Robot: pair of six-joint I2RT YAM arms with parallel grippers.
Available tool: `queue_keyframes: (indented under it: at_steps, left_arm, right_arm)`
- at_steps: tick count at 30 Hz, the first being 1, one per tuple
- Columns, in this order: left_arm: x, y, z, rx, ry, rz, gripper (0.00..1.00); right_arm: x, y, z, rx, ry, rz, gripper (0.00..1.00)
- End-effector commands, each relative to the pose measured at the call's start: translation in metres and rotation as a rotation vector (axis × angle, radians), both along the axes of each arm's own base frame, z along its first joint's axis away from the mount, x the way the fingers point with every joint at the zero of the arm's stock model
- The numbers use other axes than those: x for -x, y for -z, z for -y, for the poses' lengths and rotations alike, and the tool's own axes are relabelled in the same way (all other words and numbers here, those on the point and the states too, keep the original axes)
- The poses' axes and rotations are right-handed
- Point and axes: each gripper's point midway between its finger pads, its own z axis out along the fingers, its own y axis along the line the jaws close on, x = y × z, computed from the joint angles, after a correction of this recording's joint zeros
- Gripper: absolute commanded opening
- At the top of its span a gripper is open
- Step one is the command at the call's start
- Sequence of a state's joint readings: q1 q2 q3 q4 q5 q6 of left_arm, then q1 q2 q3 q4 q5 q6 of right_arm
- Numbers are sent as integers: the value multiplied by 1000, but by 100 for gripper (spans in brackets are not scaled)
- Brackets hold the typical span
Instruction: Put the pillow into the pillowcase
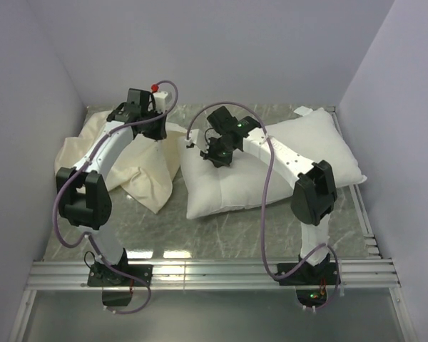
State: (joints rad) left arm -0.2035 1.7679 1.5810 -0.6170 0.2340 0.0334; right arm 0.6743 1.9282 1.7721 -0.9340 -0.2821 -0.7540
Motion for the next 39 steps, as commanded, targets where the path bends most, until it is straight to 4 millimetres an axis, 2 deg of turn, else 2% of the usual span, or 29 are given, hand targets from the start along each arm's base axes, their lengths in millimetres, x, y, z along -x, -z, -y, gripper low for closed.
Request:
queue_keyframes:
  at_steps: [1, 6, 7, 8, 10, 12, 13, 16, 19, 20, 21, 22, 23, 24, 26, 27, 30, 31, 32, 33, 34, 35, 36, 37, 38, 39]
  left_arm:
    - [14, -24, 8, 32, 67, 41, 0]
    - [20, -29, 12, 50, 109, 31, 0]
    - [21, -30, 14, 55, 119, 34, 0]
    - [22, -30, 15, 56, 124, 33, 0]
    - [24, -33, 16, 58, 148, 39, 0]
    - [30, -31, 16, 48, 168, 15, 0]
    - [30, -32, 14, 29, 185, 21, 0]
    - [40, -28, 8, -15, 223, 5, 0]
    - [45, -28, 0, -63, 239, 8, 2]
    - [42, -28, -5, -83, 218, 15, 4]
    - [39, -27, -8, -93, 199, 19, 14]
    - [33, -27, -9, -89, 172, 32, 20]
    - [29, -26, -12, -91, 148, 33, 21]
    - [25, -20, -12, -89, 129, 20, 27]
    - [19, -16, -6, -45, 99, -7, 29]
    - [15, -3, -1, -11, 80, -53, 30]
    - [7, 12, -4, 35, 44, -110, 40]
    - [8, 13, -6, 58, 38, -123, 43]
    - [7, 11, -16, 98, 10, -126, 45]
    - [8, -8, -20, 153, 1, -76, 55]
    - [23, -1, -18, 232, -7, -125, 57]
    - [29, -19, -28, 236, -31, -77, 59]
    - [32, -23, -32, 218, -40, -38, 60]
    - [45, -9, -36, 190, -56, -49, 65]
    - [54, -27, -35, 184, -54, 22, 70]
    - [55, -30, -35, 181, -70, 59, 77]
  right_arm:
    - [-3, -4, -38, -64, -51, -16, 0]
    - [-22, -20, -68, -107, -53, 33, 0]
    - [-26, -14, -71, -95, -52, 34, 0]
    - [-32, -26, -79, -116, -59, 62, 0]
    - [-39, -28, -90, -118, -56, 91, 0]
    - [-49, -23, -88, -102, -43, 113, 0]
    - [-58, -14, -84, -79, -21, 134, 0]
    - [-79, 2, -64, -48, 31, 157, 0]
    - [-92, 6, -50, -46, 73, 174, 0]
    - [-94, 5, -48, -45, 78, 177, 0]
    - [-96, 4, -47, -50, 86, 179, 0]
    - [-99, 3, -49, -55, 89, 182, 0]
    - [-101, 2, -50, -59, 94, 184, 0]
    - [-101, 1, -53, -64, 100, 183, 0]
    - [-110, -2, -57, -72, 118, 195, 0]
    - [-113, -1, -56, -65, 133, 199, 0]
    - [-118, 6, -53, -36, 147, 209, 0]
    - [-117, 8, -52, -31, 146, 209, 0]
    - [-117, 9, -51, -29, 146, 209, 0]
    - [-117, 7, -50, -34, 146, 217, 0]
    - [-114, 12, -49, -26, 141, 208, 0]
    - [-114, 12, -48, -27, 141, 207, 0]
    - [-114, 11, -47, -28, 140, 207, 0]
    - [-114, 13, -47, -28, 138, 203, 0]
    - [-113, 12, -47, -29, 134, 203, 0]
    - [-114, 11, -46, -31, 135, 205, 0]
